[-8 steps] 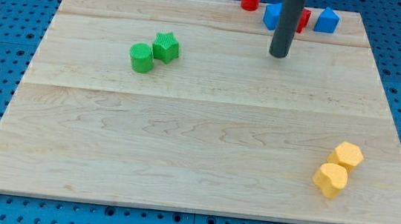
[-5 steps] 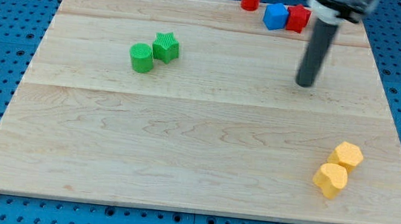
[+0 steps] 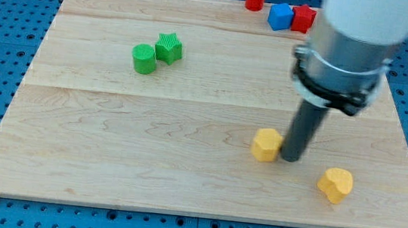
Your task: Place yellow hexagon above yellow heart
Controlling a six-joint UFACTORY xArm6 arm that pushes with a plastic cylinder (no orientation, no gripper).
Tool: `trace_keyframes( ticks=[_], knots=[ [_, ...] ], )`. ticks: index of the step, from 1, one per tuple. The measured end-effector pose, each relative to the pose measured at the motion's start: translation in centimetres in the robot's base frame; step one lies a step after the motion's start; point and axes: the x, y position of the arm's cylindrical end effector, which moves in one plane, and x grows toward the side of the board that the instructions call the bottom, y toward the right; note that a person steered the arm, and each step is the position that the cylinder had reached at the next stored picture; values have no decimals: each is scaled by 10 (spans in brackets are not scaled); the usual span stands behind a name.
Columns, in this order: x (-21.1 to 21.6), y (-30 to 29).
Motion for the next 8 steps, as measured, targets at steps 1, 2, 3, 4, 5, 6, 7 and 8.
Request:
trace_keyframes(
  ticks=[1,2,3,4,5,6,7,8],
  knots=[
    [-12,-5],
    [-27,-5],
    [-64,-53],
    [-37,-104],
    [-27,-21],
    [-19,30],
    [-32,-12],
    [9,-10]
  ],
)
